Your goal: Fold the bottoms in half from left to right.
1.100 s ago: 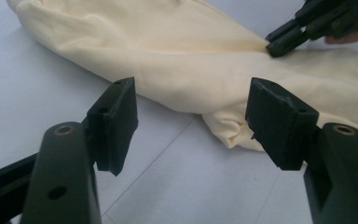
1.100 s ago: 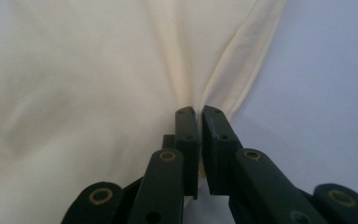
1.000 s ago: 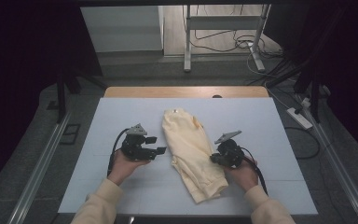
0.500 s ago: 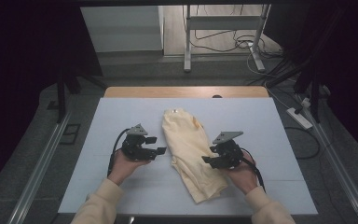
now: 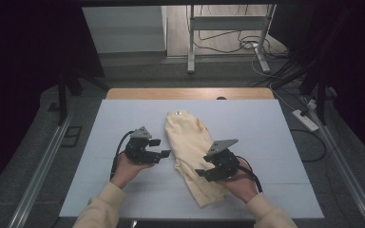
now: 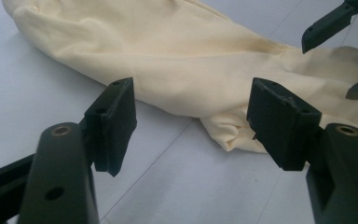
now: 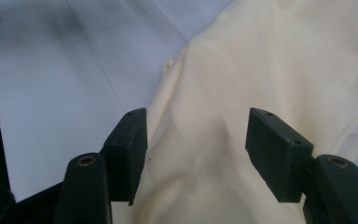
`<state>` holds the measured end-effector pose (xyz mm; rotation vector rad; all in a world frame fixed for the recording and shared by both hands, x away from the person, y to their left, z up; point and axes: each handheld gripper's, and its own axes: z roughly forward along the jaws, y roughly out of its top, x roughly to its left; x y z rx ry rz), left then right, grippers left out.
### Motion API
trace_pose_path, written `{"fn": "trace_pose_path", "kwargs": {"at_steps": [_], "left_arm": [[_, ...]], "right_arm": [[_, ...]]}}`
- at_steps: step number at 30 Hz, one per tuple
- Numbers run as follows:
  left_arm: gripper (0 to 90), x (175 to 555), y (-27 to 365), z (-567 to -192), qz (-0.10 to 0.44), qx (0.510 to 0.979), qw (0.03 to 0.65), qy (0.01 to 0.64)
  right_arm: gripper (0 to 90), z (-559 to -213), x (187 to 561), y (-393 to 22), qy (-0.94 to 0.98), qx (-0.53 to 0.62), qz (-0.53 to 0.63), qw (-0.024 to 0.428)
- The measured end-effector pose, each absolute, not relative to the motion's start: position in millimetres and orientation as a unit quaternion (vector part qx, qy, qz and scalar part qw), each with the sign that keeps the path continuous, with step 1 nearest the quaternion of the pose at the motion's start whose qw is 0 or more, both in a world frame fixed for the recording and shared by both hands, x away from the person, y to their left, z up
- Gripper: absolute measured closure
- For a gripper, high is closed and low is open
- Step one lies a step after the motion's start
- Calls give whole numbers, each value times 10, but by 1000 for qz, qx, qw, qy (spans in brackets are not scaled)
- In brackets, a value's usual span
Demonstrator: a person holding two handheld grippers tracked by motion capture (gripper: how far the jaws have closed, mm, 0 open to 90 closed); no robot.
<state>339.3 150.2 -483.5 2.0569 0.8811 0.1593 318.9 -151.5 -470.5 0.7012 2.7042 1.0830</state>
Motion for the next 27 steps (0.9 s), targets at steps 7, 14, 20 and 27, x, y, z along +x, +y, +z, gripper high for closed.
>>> {"fn": "trace_pose_path", "kwargs": {"at_steps": [7, 14, 20, 27], "left_arm": [[327, 3399, 1528, -4835, 63, 823, 437, 358], [324, 3399, 1521, -4839, 62, 825, 435, 357], [323, 3404, 1532, -4841, 62, 823, 435, 359], [322, 3407, 1543, -4844, 63, 823, 435, 361]], "right_arm": [[567, -4777, 3140, -1420, 919, 215, 327, 55], [829, -4883, 3155, -1398, 928, 226, 296, 32], [849, -4803, 3115, -1390, 922, 213, 322, 33], [841, -4719, 3016, -1284, 916, 187, 352, 42]]}}
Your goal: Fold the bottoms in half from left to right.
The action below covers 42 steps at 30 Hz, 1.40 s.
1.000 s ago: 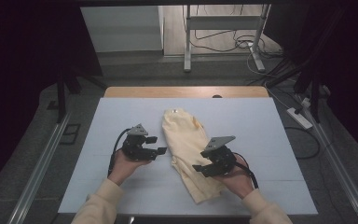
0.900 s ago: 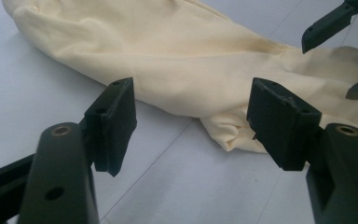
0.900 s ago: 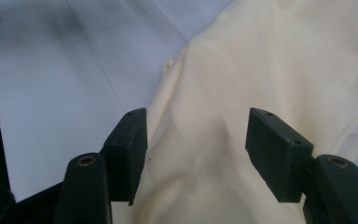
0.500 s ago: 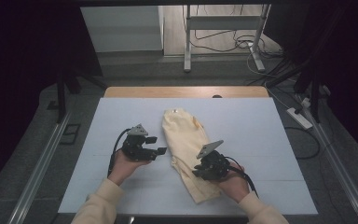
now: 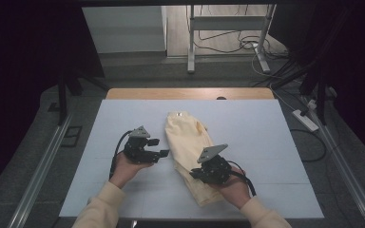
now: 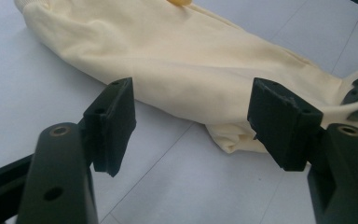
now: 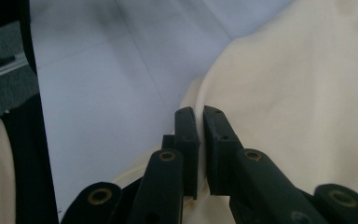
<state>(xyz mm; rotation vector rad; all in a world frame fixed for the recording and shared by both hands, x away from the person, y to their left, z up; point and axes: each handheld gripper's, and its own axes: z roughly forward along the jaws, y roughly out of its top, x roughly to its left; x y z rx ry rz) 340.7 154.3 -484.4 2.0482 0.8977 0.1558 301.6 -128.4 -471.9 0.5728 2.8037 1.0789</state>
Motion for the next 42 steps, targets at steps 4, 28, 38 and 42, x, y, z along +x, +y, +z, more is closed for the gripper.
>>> {"fn": "trace_pose_path", "kwargs": {"at_steps": [4, 28, 38, 42], "left_arm": [[319, 3404, 1545, -4840, 63, 824, 434, 360], [312, 3405, 1551, -4840, 63, 823, 434, 361], [312, 3402, 1553, -4837, 65, 822, 435, 361], [312, 3402, 1548, -4839, 65, 824, 433, 360]], "right_arm": [[818, -4827, 3029, -1263, 924, 185, 331, 39], [376, -4727, 3293, -1692, 884, 277, 365, 91], [352, -4804, 3367, -1757, 883, 306, 343, 97], [338, -4831, 3390, -1770, 883, 313, 336, 98]]}}
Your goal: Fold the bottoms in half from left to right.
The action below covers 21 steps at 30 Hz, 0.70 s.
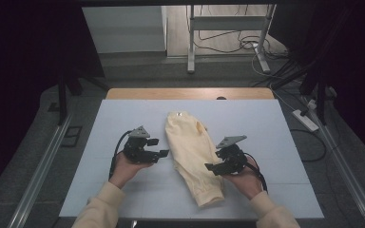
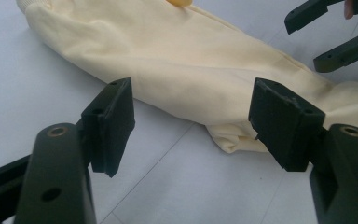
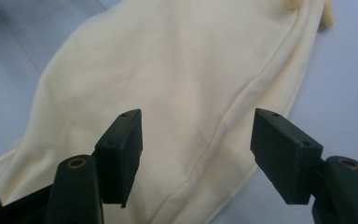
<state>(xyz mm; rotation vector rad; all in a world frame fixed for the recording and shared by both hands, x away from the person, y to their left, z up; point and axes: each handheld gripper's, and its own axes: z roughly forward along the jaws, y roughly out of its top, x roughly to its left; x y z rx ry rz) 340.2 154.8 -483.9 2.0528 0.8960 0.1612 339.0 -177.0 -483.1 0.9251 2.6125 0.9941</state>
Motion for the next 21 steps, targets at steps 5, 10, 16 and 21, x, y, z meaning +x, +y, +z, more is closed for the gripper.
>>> {"fn": "trace_pose_path", "kwargs": {"at_steps": [5, 10, 16, 21], "left_arm": [[311, 3403, 1546, -4842, 65, 824, 432, 360], [311, 3402, 1546, -4841, 66, 824, 432, 359], [309, 3404, 1542, -4846, 65, 825, 431, 359], [309, 3402, 1544, -4845, 66, 825, 432, 359]], "right_arm": [[331, -4866, 3415, -1787, 884, 320, 328, 96], [325, -4917, 3433, -1794, 886, 326, 316, 93], [314, -5008, 3456, -1777, 893, 327, 293, 95], [313, -5110, 3493, -1780, 895, 339, 278, 78]]}}
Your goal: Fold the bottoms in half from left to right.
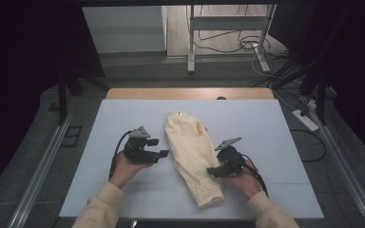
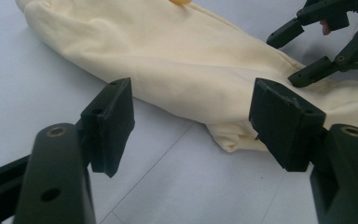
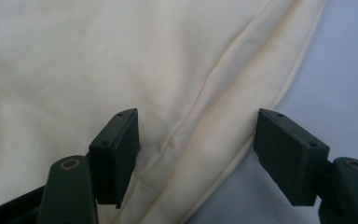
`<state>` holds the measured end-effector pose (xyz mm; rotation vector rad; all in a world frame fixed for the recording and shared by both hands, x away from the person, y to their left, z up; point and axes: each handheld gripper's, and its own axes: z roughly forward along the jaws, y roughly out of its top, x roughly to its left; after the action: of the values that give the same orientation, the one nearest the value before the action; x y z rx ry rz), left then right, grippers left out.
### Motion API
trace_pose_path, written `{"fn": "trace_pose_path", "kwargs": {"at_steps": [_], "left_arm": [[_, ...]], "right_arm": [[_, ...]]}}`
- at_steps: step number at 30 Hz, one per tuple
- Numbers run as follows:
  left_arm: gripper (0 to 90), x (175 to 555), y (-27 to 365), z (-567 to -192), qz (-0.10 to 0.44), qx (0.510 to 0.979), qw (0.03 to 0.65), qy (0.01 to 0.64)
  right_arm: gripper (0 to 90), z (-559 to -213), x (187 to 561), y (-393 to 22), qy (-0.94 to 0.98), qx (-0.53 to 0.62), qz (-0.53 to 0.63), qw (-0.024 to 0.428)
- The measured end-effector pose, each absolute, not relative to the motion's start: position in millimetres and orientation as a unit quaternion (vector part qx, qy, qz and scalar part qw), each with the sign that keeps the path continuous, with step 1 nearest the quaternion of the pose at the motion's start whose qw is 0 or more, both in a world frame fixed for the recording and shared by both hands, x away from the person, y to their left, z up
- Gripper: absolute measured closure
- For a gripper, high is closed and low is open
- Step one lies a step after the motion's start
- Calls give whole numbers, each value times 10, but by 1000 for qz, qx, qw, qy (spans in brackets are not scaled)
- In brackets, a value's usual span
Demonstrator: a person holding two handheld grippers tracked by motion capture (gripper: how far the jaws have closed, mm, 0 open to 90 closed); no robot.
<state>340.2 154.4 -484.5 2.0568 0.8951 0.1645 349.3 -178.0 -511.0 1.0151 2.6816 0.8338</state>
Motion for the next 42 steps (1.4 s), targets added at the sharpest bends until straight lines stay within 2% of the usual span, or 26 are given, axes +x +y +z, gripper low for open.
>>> {"fn": "trace_pose_path", "kwargs": {"at_steps": [2, 3, 9, 14, 18, 36, 42], "left_arm": [[309, 3402, 1544, -4847, 66, 825, 431, 360], [309, 3402, 1544, -4847, 66, 825, 431, 360], [308, 3405, 1541, -4848, 66, 825, 431, 359], [309, 3413, 1543, -4850, 66, 825, 432, 360], [309, 3427, 1549, -4856, 66, 824, 433, 360], [309, 3494, 1514, -4827, 64, 824, 438, 353], [308, 3492, 1533, -4816, 64, 823, 439, 354]], "right_arm": [[321, -5119, 3498, -1785, 895, 342, 278, 73], [352, -5115, 3490, -1781, 896, 341, 276, 73], [635, -5097, 3446, -1786, 895, 337, 288, 37], [757, -5092, 3399, -1776, 897, 329, 295, 27], [781, -5092, 3368, -1772, 895, 328, 300, 17], [784, -5095, 3094, -1612, 900, 299, 316, -26], [785, -5092, 3012, -1615, 904, 287, 316, -12]]}}
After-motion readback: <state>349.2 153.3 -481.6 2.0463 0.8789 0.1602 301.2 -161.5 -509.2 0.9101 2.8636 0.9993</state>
